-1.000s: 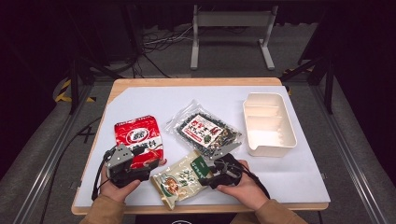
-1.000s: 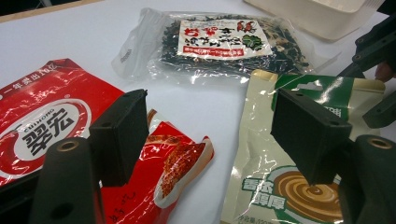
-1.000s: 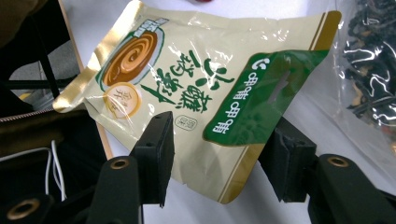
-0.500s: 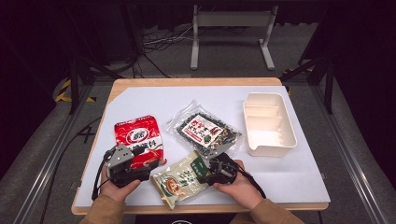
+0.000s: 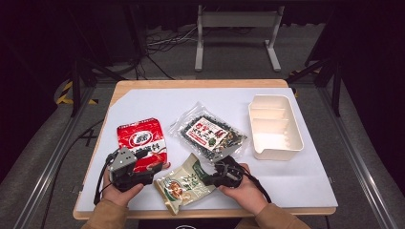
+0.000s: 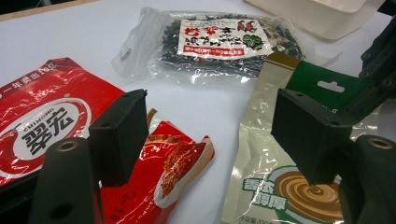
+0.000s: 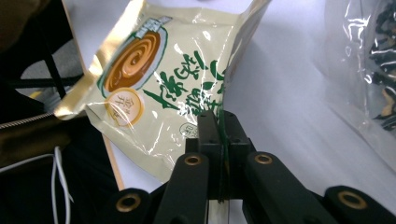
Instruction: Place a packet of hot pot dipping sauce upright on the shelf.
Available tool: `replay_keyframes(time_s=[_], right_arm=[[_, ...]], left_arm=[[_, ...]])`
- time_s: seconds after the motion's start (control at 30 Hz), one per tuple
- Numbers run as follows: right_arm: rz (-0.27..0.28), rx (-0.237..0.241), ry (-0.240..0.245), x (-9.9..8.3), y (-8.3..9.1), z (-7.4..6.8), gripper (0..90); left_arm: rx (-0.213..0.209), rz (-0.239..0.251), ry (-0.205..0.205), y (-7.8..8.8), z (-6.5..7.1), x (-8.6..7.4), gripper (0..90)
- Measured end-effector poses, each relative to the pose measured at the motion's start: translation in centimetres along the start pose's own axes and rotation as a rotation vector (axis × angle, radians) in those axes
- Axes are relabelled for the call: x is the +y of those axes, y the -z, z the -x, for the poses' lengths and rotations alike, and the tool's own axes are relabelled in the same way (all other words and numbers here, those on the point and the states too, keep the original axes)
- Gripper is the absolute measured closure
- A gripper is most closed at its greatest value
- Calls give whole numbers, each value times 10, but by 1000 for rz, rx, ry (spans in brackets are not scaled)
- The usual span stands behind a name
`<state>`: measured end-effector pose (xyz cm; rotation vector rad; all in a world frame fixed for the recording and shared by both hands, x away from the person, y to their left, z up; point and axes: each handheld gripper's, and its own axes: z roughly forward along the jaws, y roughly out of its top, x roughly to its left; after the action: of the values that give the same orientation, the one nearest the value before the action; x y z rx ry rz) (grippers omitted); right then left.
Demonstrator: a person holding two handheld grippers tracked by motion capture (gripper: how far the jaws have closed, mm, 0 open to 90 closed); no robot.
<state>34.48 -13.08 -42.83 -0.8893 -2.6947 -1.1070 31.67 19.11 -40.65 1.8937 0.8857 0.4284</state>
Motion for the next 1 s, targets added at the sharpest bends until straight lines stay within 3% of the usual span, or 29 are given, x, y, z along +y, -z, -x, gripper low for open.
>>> replay_keyframes(time_s=[0.13,0.4,0.73,1.0], right_arm=[[17,14,-9,1,3,-1,893],[66,29,20,9,17,-8,894],[119,-12,88,17,40,-23,895],[138,-39,111,21,52,-28,895]], left_arm=[[2,-2,1,0,0,0,277],[7,2,9,2,-2,0,277],[20,8,12,3,-5,-1,277],[19,6,23,3,-5,-1,277]])
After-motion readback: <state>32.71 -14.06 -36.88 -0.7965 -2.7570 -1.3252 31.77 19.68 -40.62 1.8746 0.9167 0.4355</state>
